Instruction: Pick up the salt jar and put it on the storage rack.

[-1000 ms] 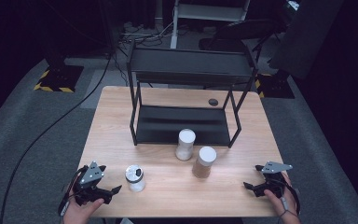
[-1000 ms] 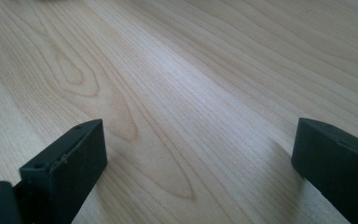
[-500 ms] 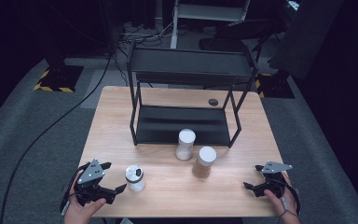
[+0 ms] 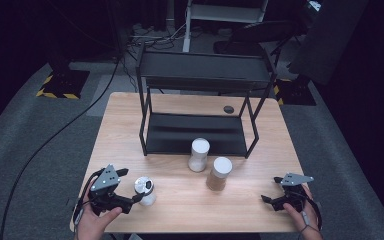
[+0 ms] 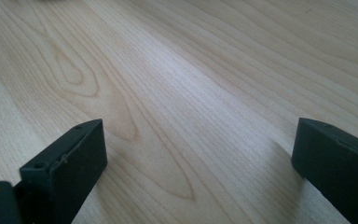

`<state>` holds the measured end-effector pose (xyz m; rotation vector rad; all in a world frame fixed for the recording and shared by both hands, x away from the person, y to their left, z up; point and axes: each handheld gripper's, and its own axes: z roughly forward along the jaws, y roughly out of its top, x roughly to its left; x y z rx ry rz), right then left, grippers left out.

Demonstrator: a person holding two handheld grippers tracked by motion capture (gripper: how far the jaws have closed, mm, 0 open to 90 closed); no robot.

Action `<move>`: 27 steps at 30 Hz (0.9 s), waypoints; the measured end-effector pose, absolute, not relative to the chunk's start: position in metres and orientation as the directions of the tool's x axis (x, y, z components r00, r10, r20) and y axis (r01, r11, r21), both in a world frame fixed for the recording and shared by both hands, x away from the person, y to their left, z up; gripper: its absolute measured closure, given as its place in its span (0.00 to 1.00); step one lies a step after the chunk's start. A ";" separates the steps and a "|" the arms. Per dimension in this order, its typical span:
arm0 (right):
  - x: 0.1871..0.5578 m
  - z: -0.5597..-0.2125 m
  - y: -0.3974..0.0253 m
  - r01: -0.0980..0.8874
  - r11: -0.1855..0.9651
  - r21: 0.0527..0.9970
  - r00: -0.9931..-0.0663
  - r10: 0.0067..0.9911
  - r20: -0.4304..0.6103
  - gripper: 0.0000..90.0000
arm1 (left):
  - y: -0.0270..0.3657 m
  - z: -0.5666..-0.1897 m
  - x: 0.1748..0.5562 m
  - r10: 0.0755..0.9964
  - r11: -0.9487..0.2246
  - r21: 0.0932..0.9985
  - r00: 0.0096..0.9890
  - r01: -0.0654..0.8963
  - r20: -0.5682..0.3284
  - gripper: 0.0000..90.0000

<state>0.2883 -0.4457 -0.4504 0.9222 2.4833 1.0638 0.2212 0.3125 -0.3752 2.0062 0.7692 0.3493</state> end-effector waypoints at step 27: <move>0.288 -0.450 -0.446 0.445 0.524 0.727 -0.755 0.656 -0.011 0.03 | 0.293 -0.409 0.236 0.636 -0.360 0.844 0.766 0.398 -0.090 0.07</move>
